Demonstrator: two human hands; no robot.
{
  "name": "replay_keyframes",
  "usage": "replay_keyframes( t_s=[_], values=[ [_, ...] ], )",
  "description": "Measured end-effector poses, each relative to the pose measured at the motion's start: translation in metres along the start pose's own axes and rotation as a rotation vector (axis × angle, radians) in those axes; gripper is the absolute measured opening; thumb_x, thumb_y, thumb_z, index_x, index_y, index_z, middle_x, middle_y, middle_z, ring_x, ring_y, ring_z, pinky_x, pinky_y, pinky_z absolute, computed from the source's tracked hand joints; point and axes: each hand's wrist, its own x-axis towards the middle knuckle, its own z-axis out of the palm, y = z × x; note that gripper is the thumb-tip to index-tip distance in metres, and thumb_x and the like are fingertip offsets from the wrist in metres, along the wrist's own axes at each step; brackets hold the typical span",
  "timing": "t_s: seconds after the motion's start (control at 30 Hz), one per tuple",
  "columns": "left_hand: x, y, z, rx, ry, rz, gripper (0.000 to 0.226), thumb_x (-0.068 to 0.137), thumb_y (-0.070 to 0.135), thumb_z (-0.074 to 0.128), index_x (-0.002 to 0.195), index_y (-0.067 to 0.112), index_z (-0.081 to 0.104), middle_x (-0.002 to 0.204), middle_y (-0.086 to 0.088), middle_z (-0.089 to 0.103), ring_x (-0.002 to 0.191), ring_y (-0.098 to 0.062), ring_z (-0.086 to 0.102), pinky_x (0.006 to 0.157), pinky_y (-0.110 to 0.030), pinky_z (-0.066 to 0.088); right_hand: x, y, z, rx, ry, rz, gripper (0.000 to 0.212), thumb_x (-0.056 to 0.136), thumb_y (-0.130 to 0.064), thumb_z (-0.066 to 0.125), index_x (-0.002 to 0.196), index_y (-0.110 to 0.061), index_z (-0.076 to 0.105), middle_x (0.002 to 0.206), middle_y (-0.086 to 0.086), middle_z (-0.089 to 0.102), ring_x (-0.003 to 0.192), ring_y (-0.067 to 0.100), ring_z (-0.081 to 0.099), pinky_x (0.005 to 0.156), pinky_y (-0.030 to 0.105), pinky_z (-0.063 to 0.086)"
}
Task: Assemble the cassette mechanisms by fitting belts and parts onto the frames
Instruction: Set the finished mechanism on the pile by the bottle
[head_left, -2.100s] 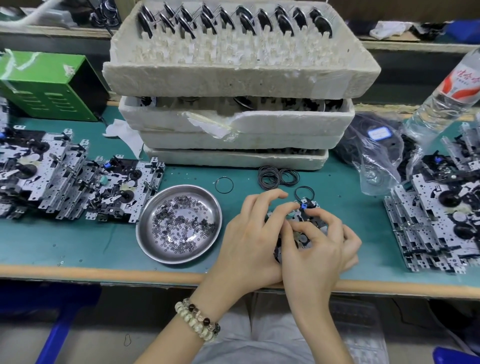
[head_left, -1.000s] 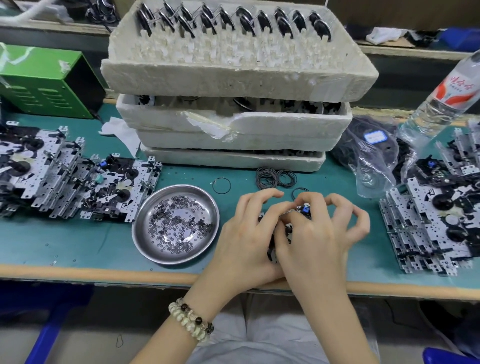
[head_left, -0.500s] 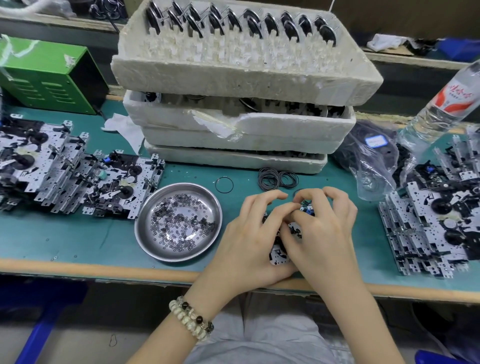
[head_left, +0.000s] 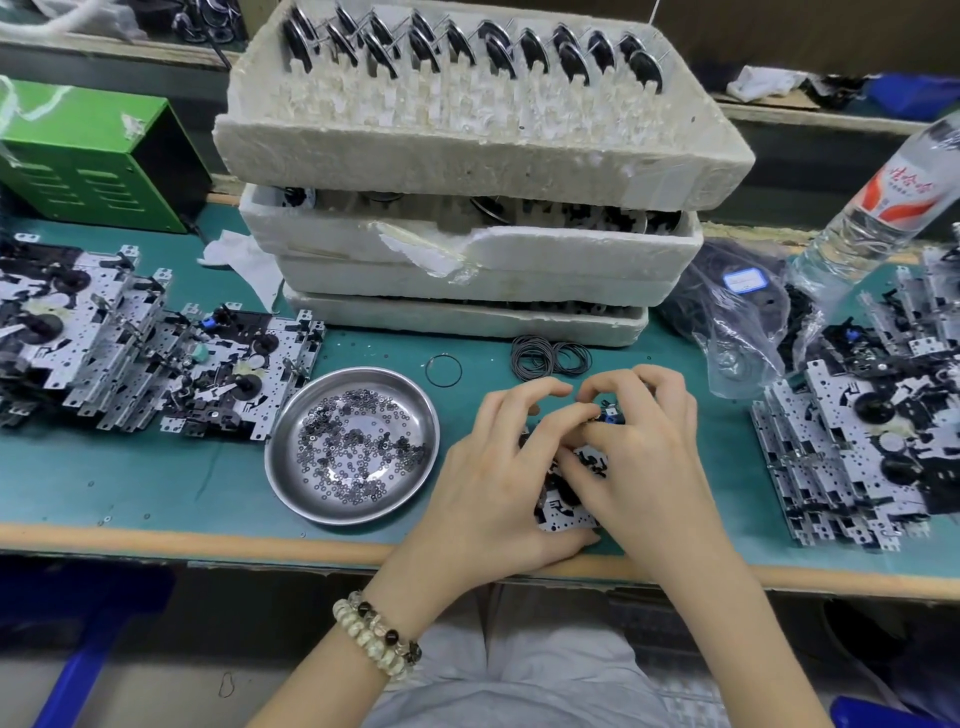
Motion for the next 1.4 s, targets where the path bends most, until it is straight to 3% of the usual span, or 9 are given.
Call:
replay_keyframes(
  t_s=[0.2, 0.47, 0.6, 0.7, 0.8, 0.9, 0.97, 1.2, 1.4],
  values=[
    [-0.001, 0.0, -0.006, -0.14, 0.039, 0.019, 0.099, 0.054, 0.043, 0.089, 0.14, 0.031, 0.042, 0.143, 0.008, 0.038, 0.12, -0.018, 0.049, 0.073, -0.04, 0.054, 0.003, 0.007, -0.009, 0.145, -0.034, -0.018, 0.013, 0.067, -0.007, 0.085, 0.068, -0.016, 0.077, 0.105, 0.002, 0.06, 0.104, 0.03, 0.043, 0.087, 0.05, 0.04],
    [-0.001, -0.005, -0.009, -0.253, -0.066, -0.034, 0.115, 0.056, 0.044, 0.089, 0.149, 0.032, 0.023, 0.149, 0.011, 0.031, 0.127, -0.012, 0.046, 0.083, -0.04, 0.053, -0.005, 0.008, -0.005, 0.067, 0.05, -0.054, 0.011, 0.069, -0.012, 0.083, 0.065, -0.016, 0.074, 0.098, -0.001, 0.061, 0.099, 0.028, 0.045, 0.082, 0.044, 0.038],
    [-0.001, -0.006, -0.007, -0.284, -0.23, -0.056, 0.12, 0.066, 0.037, 0.085, 0.153, 0.038, 0.003, 0.159, 0.012, 0.017, 0.147, -0.011, 0.024, 0.104, -0.045, 0.048, -0.011, 0.018, -0.013, 0.065, 0.002, 0.038, 0.013, 0.069, -0.029, 0.087, 0.073, -0.021, 0.078, 0.104, -0.003, 0.064, 0.103, 0.028, 0.048, 0.09, 0.043, 0.042],
    [-0.001, -0.004, -0.007, -0.329, -0.273, -0.012, 0.109, 0.071, 0.022, 0.07, 0.157, 0.028, 0.003, 0.161, 0.007, 0.011, 0.153, -0.015, 0.01, 0.121, -0.032, 0.025, -0.015, 0.029, -0.027, 0.263, -0.142, 0.123, 0.054, 0.069, -0.066, 0.072, 0.109, -0.029, 0.07, 0.124, -0.017, 0.055, 0.121, 0.009, 0.04, 0.102, 0.009, 0.025],
    [0.0, -0.003, -0.01, -0.387, -0.225, -0.041, 0.098, 0.069, 0.017, 0.059, 0.156, 0.014, 0.013, 0.16, 0.002, 0.017, 0.153, -0.021, 0.012, 0.123, -0.026, 0.014, -0.027, 0.035, -0.027, 0.346, -0.413, 0.066, 0.098, 0.061, -0.077, 0.069, 0.144, -0.037, 0.035, 0.143, -0.033, 0.028, 0.141, -0.001, 0.017, 0.111, 0.009, 0.017],
    [0.0, -0.003, -0.012, -0.438, -0.135, -0.087, 0.09, 0.067, 0.019, 0.05, 0.153, 0.012, 0.022, 0.155, -0.001, 0.025, 0.151, -0.023, 0.02, 0.123, -0.028, 0.015, -0.031, 0.039, -0.02, 0.266, -0.449, -0.032, 0.099, 0.068, -0.063, 0.074, 0.149, -0.033, 0.025, 0.148, -0.022, 0.027, 0.145, 0.003, 0.012, 0.121, 0.036, 0.016],
    [-0.001, -0.002, -0.012, -0.454, -0.121, -0.106, 0.088, 0.066, 0.019, 0.049, 0.151, 0.012, 0.025, 0.153, -0.001, 0.029, 0.149, -0.024, 0.023, 0.122, -0.029, 0.017, -0.029, 0.039, -0.018, 0.264, -0.424, -0.049, 0.095, 0.071, -0.055, 0.075, 0.149, -0.033, 0.025, 0.146, -0.016, 0.032, 0.144, 0.005, 0.018, 0.121, 0.043, 0.014],
    [-0.001, -0.003, -0.009, -0.449, -0.108, -0.102, 0.086, 0.068, 0.02, 0.051, 0.151, 0.013, 0.028, 0.153, -0.001, 0.032, 0.148, -0.026, 0.026, 0.122, -0.034, 0.022, -0.02, 0.039, -0.018, 0.279, -0.335, -0.022, 0.089, 0.061, -0.06, 0.082, 0.139, -0.041, 0.045, 0.131, -0.018, 0.047, 0.127, 0.0, 0.038, 0.106, 0.023, 0.035],
    [-0.002, -0.007, -0.006, -0.445, -0.083, -0.093, 0.085, 0.067, 0.02, 0.051, 0.149, 0.014, 0.029, 0.152, -0.002, 0.034, 0.147, -0.029, 0.029, 0.122, -0.042, 0.023, -0.025, 0.038, -0.042, 0.233, -0.091, 0.087, 0.087, 0.056, -0.045, 0.091, 0.135, -0.03, 0.056, 0.127, -0.006, 0.053, 0.123, 0.01, 0.046, 0.106, 0.024, 0.036]
  ],
)
